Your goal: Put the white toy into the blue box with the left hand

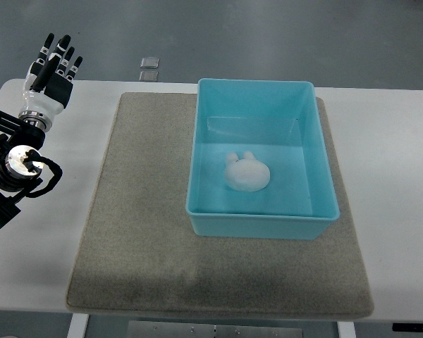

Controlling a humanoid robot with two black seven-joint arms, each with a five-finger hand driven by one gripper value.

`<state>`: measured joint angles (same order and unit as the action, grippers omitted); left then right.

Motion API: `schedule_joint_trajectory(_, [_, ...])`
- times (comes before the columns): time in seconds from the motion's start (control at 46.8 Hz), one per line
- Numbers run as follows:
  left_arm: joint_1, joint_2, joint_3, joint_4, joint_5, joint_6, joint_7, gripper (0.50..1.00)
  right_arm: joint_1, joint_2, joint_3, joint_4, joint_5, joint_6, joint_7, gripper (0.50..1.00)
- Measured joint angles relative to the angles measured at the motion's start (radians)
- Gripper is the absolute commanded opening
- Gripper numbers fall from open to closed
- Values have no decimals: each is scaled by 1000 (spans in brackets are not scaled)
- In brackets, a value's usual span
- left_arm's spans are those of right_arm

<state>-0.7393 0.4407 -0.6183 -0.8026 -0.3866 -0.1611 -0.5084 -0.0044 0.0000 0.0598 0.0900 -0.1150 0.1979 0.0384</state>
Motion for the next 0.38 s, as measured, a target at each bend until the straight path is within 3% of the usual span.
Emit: schedule_joint_trajectory(0.384, [1,-14,-11,0,-1,0,-1,994,0,0,-1,4,-3,2,-1,936])
